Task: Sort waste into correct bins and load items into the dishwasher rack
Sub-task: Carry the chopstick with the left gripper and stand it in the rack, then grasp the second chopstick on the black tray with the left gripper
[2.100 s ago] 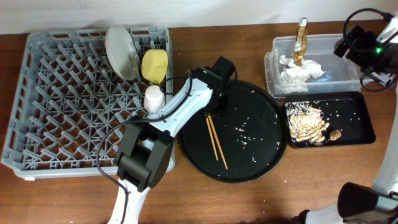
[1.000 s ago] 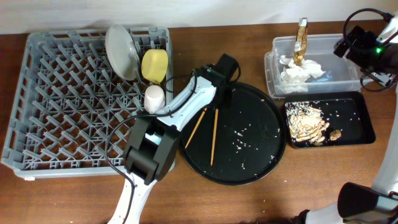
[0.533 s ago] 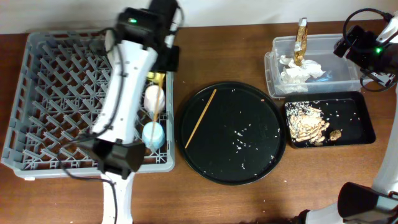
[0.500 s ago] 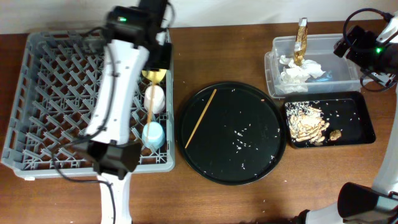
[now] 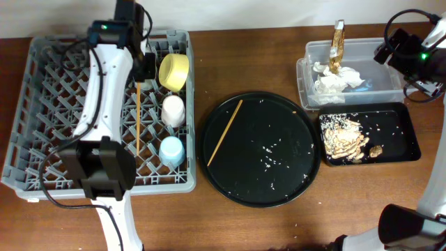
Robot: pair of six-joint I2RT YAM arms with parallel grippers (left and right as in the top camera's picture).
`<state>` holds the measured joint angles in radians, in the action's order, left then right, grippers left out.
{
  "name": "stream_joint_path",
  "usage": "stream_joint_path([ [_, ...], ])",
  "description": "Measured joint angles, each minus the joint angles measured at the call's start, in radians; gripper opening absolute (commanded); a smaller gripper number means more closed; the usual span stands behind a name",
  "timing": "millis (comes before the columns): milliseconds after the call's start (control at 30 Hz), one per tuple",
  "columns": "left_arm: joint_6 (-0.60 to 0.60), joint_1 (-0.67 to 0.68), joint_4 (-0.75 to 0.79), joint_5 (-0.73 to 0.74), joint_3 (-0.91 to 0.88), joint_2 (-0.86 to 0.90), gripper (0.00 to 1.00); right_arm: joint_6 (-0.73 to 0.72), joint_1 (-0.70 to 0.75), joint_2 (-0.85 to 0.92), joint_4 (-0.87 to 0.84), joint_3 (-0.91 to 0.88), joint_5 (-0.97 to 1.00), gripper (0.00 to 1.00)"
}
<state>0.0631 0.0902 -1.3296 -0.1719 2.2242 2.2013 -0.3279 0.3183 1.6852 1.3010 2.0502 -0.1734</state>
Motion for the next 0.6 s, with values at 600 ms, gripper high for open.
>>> stream_joint_path([
  [600, -0.145, 0.412, 0.023, 0.177, 0.054, 0.049, 0.48, -0.001, 0.000, 0.001, 0.000, 0.000, 0.000, 0.98],
])
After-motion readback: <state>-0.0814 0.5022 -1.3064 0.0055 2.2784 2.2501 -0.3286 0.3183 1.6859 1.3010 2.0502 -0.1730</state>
